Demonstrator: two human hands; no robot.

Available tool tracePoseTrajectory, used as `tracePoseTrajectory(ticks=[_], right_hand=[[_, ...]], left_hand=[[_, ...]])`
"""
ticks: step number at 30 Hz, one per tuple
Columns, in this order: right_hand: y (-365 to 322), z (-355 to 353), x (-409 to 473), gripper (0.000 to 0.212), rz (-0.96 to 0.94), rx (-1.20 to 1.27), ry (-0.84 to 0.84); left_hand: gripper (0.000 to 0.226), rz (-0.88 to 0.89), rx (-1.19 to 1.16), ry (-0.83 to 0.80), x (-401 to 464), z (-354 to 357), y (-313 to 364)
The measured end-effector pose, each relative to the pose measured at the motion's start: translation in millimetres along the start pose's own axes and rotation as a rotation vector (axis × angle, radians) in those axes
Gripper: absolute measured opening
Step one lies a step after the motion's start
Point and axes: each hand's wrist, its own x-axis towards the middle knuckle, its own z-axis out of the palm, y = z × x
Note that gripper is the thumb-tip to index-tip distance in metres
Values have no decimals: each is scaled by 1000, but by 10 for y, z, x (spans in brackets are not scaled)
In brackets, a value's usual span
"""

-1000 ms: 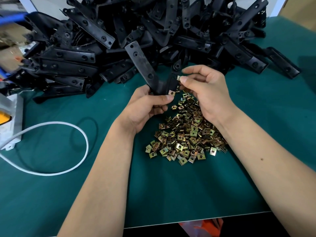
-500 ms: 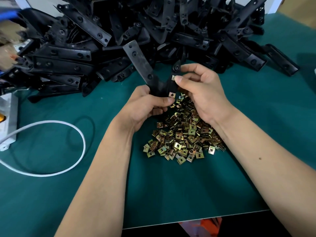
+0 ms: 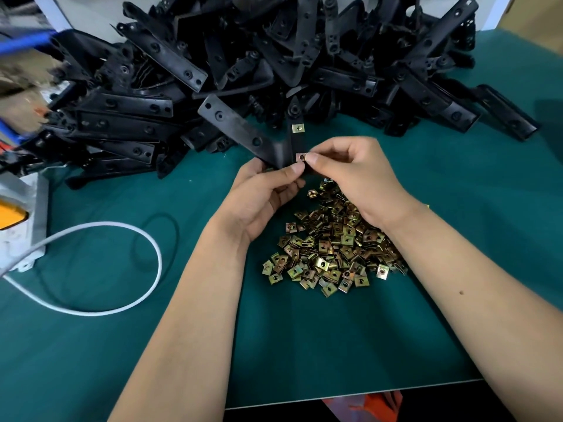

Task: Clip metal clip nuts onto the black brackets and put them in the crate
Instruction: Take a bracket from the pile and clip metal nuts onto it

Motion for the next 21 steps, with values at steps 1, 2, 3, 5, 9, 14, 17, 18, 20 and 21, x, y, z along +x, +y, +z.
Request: tracePoseTrajectory(ticks=[1,2,3,5,9,14,17,18,20,21], right_hand=[[2,-1,-1,4,1,-5,1],[0,0,-4,3,1,-7,7],[-8,-1,-6,3,3,-7,16],[-28,-9,-7,1,18,0,24],[-54,-31,-8,3,56,46,7],[-67,-44,-5,5,80,84,-13],[-74,-15,-24,5,31,35,-28],[-77,-9,-29,6,22,22,-36],[-74,-13,-22,10,41,56,-48],[-69,-18,-15,13,63,106,-37]], left_hand=[[22,-7,-24,-7,-2,1,7],[20,-14,-46,-16,-3,6,10],[18,-21,-60,-22,-5,9,16],[16,-27,-64,-23,-13,16,20],[15,-29,-48,-29,-31,23,17],[23,-11,-36,-15,-17,60,13],[25,20,16,46,-7,68,-5],[24,27,27,67,-1,64,-12],[23,26,13,82,4,56,-13],[22,22,7,81,6,52,-10]])
